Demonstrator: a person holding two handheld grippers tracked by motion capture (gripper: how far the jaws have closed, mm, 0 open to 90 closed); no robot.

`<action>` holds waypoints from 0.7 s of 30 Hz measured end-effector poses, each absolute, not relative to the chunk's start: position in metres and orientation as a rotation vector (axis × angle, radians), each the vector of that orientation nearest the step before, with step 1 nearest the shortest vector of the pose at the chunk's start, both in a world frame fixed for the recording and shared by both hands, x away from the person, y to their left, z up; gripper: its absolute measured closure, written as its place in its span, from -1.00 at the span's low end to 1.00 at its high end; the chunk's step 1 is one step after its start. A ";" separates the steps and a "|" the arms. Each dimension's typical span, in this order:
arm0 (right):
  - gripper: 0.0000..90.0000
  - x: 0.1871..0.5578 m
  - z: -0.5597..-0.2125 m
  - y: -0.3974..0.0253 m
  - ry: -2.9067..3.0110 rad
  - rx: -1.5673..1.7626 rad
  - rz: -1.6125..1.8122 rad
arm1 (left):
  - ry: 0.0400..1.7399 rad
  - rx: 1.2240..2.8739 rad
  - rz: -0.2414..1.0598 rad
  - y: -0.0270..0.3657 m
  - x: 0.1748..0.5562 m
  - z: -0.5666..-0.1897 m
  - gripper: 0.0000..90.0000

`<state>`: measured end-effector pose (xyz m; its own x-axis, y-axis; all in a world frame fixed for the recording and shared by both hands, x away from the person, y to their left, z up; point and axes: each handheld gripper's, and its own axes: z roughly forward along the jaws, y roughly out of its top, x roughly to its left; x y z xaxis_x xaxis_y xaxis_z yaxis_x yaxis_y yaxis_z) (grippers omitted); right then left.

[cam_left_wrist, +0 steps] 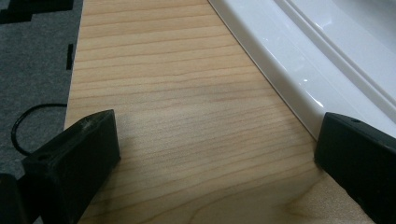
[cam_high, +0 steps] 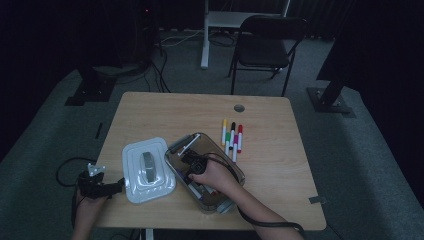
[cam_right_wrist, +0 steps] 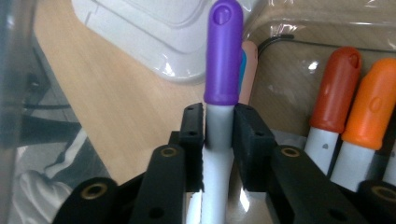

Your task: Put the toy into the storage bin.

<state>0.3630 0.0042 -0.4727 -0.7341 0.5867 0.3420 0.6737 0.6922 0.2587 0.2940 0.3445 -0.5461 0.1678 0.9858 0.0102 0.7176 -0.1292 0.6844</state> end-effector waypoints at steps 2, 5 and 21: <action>0.61 0.364 -0.472 0.003 -2.672 -1.012 -0.565 | 1.606 1.911 0.647 0.345 0.294 -0.546 -0.99; 0.57 0.365 -0.471 0.002 -2.677 -1.007 -0.562 | 1.606 1.911 0.647 0.345 0.294 -0.546 -0.99; 0.38 0.369 -0.427 -0.042 -2.682 -1.019 -0.840 | 1.604 1.911 0.650 0.345 0.294 -0.546 -0.99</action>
<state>0.3689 -0.0424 -0.4269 -0.7576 0.5655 0.3261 0.6505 0.6122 0.4495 0.2941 0.3446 -0.5461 0.1686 0.9856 0.0128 0.7163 -0.1315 0.6853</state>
